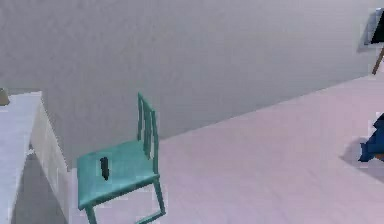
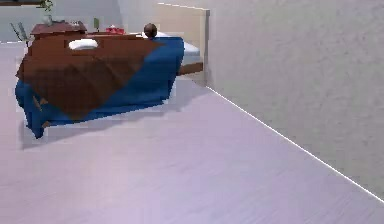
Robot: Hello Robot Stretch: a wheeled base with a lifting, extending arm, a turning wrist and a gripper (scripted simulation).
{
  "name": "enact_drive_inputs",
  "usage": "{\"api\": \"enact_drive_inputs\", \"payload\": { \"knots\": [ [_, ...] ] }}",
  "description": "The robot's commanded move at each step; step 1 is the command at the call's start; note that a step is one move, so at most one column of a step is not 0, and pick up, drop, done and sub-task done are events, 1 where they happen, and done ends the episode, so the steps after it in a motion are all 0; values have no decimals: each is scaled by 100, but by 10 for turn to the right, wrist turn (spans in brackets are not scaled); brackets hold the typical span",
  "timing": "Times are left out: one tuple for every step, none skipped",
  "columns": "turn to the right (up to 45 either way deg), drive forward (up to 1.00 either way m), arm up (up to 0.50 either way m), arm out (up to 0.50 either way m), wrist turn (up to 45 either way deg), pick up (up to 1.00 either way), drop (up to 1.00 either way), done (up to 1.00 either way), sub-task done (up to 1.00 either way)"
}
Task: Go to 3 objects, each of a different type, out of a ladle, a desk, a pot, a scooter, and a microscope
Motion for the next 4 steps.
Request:
{"api": "enact_drive_inputs", "payload": {
  "knots": [
    [-450,0,0,0,0,0,0,0,0],
    [-90,0,0,0,0,0,0,0,0],
    [0,0,0,0,0,0,0,0,100],
    [450,0,0,0,0,0,0,0,0]
  ]
}}
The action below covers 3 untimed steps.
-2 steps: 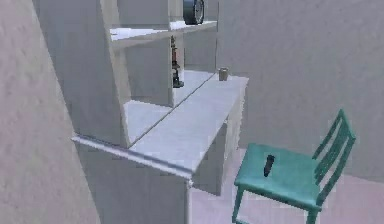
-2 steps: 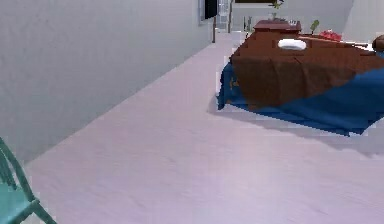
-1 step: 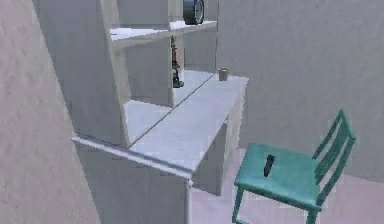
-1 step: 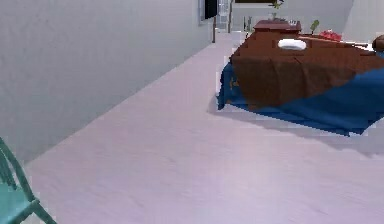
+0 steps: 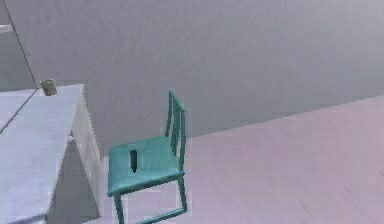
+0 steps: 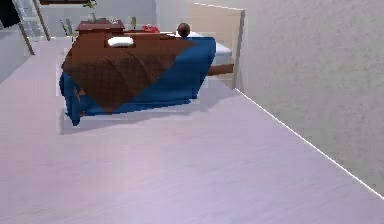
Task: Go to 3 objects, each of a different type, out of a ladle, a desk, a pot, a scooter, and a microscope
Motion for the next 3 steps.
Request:
{"api": "enact_drive_inputs", "payload": {
  "knots": [
    [90,0,0,0,0,0,0,0,0],
    [0,35,0,0,0,0,0,0,0],
    [-450,0,0,0,0,0,0,0,0]
  ]
}}
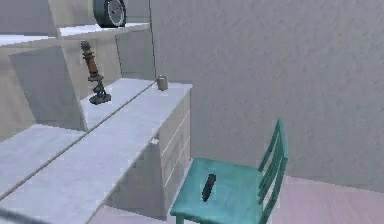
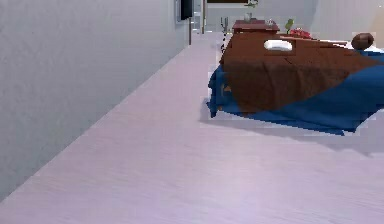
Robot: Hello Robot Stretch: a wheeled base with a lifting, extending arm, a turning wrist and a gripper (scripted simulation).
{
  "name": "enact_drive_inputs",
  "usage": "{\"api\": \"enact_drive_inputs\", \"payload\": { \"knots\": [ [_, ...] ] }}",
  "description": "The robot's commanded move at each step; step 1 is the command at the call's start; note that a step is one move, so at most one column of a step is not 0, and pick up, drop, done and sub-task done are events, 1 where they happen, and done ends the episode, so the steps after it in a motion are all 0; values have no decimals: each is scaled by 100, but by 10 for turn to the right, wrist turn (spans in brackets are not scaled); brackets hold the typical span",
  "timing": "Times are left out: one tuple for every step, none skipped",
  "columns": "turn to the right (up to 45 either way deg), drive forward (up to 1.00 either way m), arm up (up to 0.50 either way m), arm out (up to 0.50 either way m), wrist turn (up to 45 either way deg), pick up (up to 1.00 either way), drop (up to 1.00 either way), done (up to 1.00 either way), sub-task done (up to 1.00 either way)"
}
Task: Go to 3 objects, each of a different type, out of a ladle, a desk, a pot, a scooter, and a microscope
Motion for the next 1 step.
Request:
{"api": "enact_drive_inputs", "payload": {
  "knots": [
    [-240,0,0,0,0,0,0,0,0]
  ]
}}
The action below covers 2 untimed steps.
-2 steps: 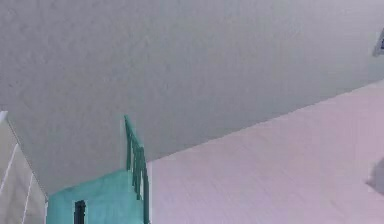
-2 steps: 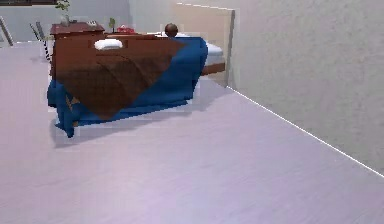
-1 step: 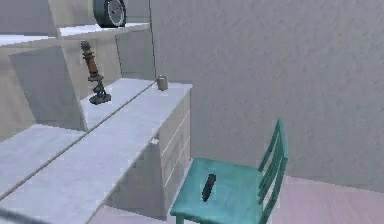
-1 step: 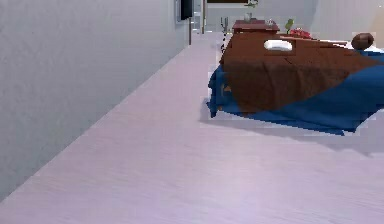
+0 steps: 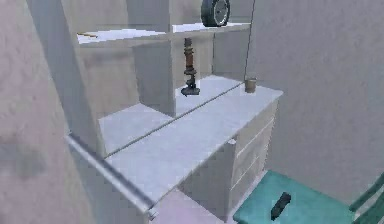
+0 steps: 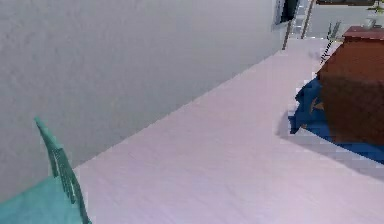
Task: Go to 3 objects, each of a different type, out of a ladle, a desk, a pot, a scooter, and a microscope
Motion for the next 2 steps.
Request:
{"api": "enact_drive_inputs", "payload": {
  "knots": [
    [0,0,0,0,0,0,0,0,100],
    [450,0,0,0,0,0,0,0,0]
  ]
}}
